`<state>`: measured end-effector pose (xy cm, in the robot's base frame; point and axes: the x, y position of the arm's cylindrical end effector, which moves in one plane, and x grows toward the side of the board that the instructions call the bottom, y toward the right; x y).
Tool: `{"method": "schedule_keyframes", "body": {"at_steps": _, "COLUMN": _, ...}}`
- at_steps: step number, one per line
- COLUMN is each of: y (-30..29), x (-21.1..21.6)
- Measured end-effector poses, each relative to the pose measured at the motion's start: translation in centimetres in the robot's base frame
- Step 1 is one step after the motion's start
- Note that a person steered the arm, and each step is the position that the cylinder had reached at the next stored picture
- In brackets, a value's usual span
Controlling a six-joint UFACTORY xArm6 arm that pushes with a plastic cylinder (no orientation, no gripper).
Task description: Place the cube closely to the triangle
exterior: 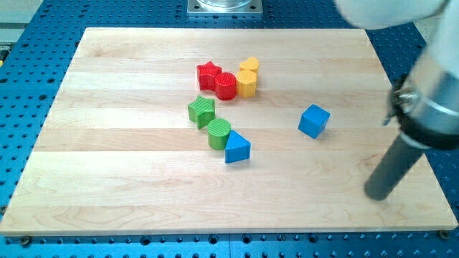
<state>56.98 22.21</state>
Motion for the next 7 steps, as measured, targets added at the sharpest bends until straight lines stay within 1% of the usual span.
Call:
{"method": "schedule_keyframes", "body": {"at_steps": 1, "y": 0.8, "x": -3.8}}
{"method": "schedule_keyframes", "body": {"at_steps": 2, "y": -3.3, "x": -8.7}}
{"method": "schedule_keyframes", "body": {"at_steps": 3, "y": -7.0, "x": -10.3}}
{"method": "schedule_keyframes", "body": {"at_steps": 4, "y": -7.4, "x": -14.5}}
{"method": "schedule_keyframes", "body": {"at_steps": 5, "y": -7.9, "x": -16.3}}
{"method": "schedule_keyframes", "body": {"at_steps": 7, "y": -9.8, "x": -16.5}}
